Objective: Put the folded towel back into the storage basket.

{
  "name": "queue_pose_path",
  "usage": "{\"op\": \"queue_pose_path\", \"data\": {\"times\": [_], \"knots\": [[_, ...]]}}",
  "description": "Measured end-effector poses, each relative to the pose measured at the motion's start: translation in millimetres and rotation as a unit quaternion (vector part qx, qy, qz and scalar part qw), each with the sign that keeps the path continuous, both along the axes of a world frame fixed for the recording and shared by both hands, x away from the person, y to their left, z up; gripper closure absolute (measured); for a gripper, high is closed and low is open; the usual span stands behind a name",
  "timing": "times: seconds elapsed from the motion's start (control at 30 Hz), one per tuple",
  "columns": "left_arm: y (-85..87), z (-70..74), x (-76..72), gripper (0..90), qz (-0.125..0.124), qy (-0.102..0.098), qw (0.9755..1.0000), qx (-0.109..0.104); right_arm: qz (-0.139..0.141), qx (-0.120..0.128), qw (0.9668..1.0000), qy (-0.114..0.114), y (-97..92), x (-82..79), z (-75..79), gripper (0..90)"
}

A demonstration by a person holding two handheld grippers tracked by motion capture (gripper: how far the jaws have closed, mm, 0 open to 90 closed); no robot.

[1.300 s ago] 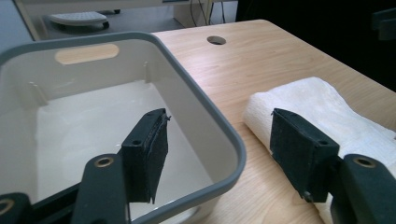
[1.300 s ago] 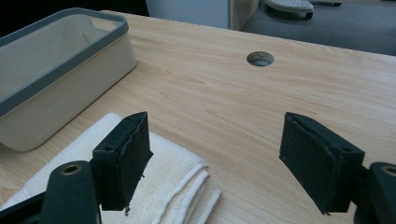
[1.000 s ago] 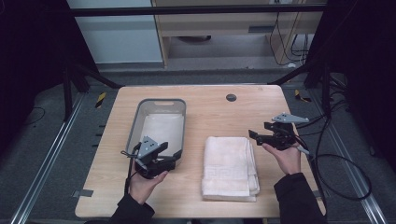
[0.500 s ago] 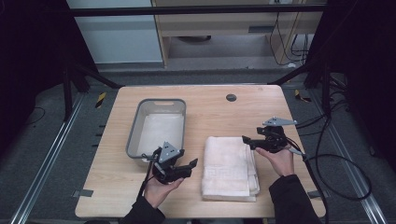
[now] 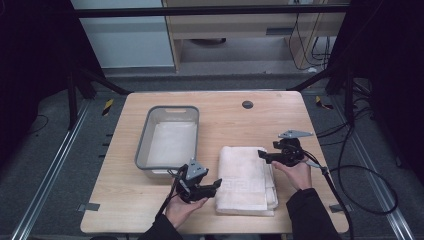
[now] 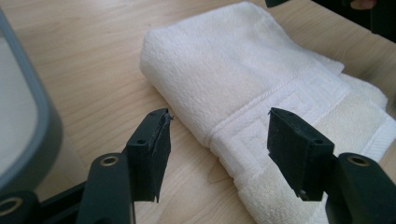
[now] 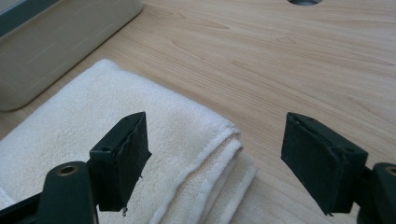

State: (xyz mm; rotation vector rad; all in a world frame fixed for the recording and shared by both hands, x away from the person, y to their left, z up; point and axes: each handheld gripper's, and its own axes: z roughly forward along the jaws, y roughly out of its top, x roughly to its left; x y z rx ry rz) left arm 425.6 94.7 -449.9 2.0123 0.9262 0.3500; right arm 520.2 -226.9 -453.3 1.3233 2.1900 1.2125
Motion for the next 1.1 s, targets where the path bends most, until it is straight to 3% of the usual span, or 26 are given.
{"op": "queue_pose_path", "data": {"times": [0.43, 1.1], "knots": [[-14.7, -20.3, 2.8, 37.6, -0.011, 0.021, 0.9996, 0.013, 0.003, -0.016, 0.9995, 0.028, 4.2, 4.3, -20.3, 22.1], [-27.3, -41.3, 8.7, 34.2, -0.019, 0.047, 0.9982, 0.031, -0.003, -0.002, 0.9976, 0.069, 10.2, 7.8, -40.4, 24.4]]}}
